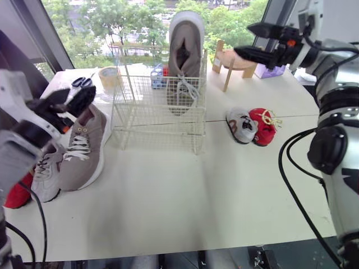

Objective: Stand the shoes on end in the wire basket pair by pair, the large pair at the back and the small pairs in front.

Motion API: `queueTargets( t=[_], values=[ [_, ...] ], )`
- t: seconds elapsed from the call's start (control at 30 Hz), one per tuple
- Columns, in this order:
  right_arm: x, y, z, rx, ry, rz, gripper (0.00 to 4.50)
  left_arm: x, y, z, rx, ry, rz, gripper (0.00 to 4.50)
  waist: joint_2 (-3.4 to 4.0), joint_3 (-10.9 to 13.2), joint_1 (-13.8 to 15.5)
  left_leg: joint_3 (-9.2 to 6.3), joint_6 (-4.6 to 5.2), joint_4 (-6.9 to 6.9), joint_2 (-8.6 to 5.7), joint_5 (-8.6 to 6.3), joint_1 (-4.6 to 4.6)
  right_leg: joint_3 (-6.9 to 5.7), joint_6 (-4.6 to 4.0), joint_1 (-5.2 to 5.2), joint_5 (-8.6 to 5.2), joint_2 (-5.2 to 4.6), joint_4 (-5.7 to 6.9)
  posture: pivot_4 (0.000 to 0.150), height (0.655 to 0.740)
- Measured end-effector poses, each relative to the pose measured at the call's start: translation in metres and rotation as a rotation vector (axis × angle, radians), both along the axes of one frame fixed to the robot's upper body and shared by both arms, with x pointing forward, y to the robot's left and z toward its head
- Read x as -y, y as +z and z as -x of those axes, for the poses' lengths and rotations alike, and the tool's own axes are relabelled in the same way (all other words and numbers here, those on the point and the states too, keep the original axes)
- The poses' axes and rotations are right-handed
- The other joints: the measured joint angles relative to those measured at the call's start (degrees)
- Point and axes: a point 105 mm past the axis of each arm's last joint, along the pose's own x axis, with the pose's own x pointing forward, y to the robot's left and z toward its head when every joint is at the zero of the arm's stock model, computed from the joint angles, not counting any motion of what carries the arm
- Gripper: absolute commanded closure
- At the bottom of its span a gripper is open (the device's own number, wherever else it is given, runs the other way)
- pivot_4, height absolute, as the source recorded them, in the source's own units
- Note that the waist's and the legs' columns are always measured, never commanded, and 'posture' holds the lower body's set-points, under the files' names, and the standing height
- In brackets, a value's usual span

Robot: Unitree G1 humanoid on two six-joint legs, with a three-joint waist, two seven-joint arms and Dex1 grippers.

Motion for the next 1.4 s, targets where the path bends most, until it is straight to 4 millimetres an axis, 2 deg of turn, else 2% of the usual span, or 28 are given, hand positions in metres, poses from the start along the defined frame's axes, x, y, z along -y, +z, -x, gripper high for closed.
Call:
queueTargets(
  t=[0.1,0.2,0.27,0.33,0.43,0.5,0.6,0.7,0.83,0.87,0.9,0.97,1.07,1.13,1.2,1.4],
  values=[
    [-0.03,-0.033,0.02,-0.053,0.161,0.137,0.09,-0.012,-0.011,-0.007,-0.149,-0.011,-0.11,0.0,0.01,0.0,-0.3,-0.05,0.0,-0.02,0.08,0.0,-0.03,-0.02,0.01,-0.05,0.0,0.11,0.12,0.15,0.74],
    [-0.051,-0.062,0.043,-0.12,0.253,0.215,0.09,-0.04,-0.023,-0.02,-0.31,0.08,-0.168,0.0,0.03,0.0,0.0,-0.07,-0.01,-0.02,0.07,0.01,-0.08,-0.02,0.01,-0.14,0.0,0.11,0.1,0.15,0.74],
    [-0.066,-0.074,0.06,-0.098,0.303,0.298,0.09,-0.051,-0.025,-0.028,-0.362,0.116,-0.187,0.0,0.01,0.0,0.3,-0.08,-0.02,0.0,0.06,0.02,-0.08,-0.04,0.01,-0.13,-0.01,0.11,0.08,0.15,0.74],
    [-0.08,-0.09,0.067,-0.053,0.309,0.419,0.09,-0.053,-0.02,-0.034,-0.366,0.117,-0.202,0.0,-0.04,0.0,0.5,-0.05,-0.06,0.05,0.05,0.03,-0.08,-0.03,0.01,-0.11,0.0,0.1,0.04,0.15,0.74],
    [-0.088,-0.109,0.06,-0.037,0.26,0.551,0.09,-0.043,-0.027,-0.029,-0.37,0.02,-0.323,0.0,-0.03,0.0,0.8,0.09,-0.1,0.02,0.04,0.05,-0.08,0.03,0.0,-0.17,0.0,0.05,0.03,0.15,0.74],
    [-0.083,-0.117,0.056,-0.07,0.233,0.605,0.09,-0.034,-0.044,-0.017,-0.401,-0.092,-0.38,0.0,-0.03,0.0,1.0,0.12,-0.16,-0.08,0.06,0.09,-0.11,0.04,-0.01,-0.25,-0.01,0.03,0.0,0.15,0.74],
    [-0.087,-0.118,0.056,-0.113,0.219,0.635,0.09,-0.019,-0.077,0.009,-0.482,-0.275,-0.414,0.0,-0.06,0.0,0.8,0.16,-0.19,-0.11,0.16,0.1,-0.12,0.02,-0.16,-0.33,-0.09,0.05,0.03,0.15,0.74],
    [-0.1,-0.119,0.054,-0.097,0.215,0.676,0.09,-0.009,-0.077,0.017,-0.436,-0.329,-0.416,0.0,-0.06,0.0,1.1,0.04,-0.22,-0.1,0.19,0.12,-0.09,-0.04,-0.35,-0.29,-0.16,0.07,0.09,0.15,0.74],
    [-0.124,-0.132,0.04,-0.095,0.155,0.746,0.09,0.001,-0.082,0.018,-0.382,-0.331,-0.389,0.0,-0.08,0.0,1.3,-0.01,-0.23,-0.06,0.16,0.13,-0.06,-0.06,-0.44,-0.22,-0.16,0.05,0.11,0.15,0.74],
    [-0.126,-0.136,0.036,-0.105,0.137,0.76,0.59,0.002,-0.085,0.018,-0.382,-0.326,-0.38,0.0,-0.1,0.0,1.4,-0.02,-0.23,-0.05,0.15,0.13,-0.08,-0.06,-0.43,-0.22,-0.16,0.04,0.11,0.15,0.74],
    [-0.125,-0.142,0.032,-0.12,0.11,0.785,0.91,0.004,-0.088,0.017,-0.379,-0.319,-0.365,0.0,-0.11,0.0,1.5,-0.03,-0.23,-0.04,0.11,0.13,-0.1,-0.07,-0.36,-0.23,-0.12,0.0,0.09,0.15,0.74],
    [-0.125,-0.15,0.028,-0.152,0.089,0.803,1.94,0.007,-0.092,0.017,-0.373,-0.311,-0.348,0.0,-0.13,0.0,1.4,-0.03,-0.23,-0.05,0.07,0.12,-0.12,-0.07,-0.26,-0.24,-0.06,-0.05,0.08,0.15,0.74],
    [-0.124,-0.152,0.029,-0.163,0.093,0.82,3.57,0.014,-0.098,0.021,-0.381,-0.309,-0.352,0.0,-0.13,0.0,1.3,-0.04,-0.21,-0.06,0.06,0.12,-0.12,-0.09,-0.25,-0.25,-0.05,-0.08,0.09,0.15,0.74],
    [-0.122,-0.153,0.031,-0.174,0.096,0.831,4.44,0.015,-0.098,0.021,-0.382,-0.302,-0.361,0.0,-0.12,0.0,1.3,-0.08,-0.22,-0.06,0.06,0.12,-0.11,-0.13,-0.26,-0.24,-0.05,-0.08,0.1,0.15,0.74],
    [-0.108,-0.151,0.024,-0.179,0.038,0.841,4.44,0.015,-0.098,0.02,-0.377,-0.29,-0.359,0.0,-0.12,0.0,1.3,-0.07,-0.22,-0.05,0.02,0.12,-0.1,-0.13,-0.26,-0.23,-0.06,-0.11,0.11,0.15,0.74],
    [-0.106,-0.152,0.037,-0.15,0.103,0.865,4.44,0.013,-0.091,0.011,-0.343,-0.245,-0.368,0.0,-0.11,0.0,1.2,-0.07,-0.22,-0.11,0.07,0.12,-0.11,-0.13,-0.26,-0.26,-0.06,-0.01,0.08,0.15,0.74]
  ],
)
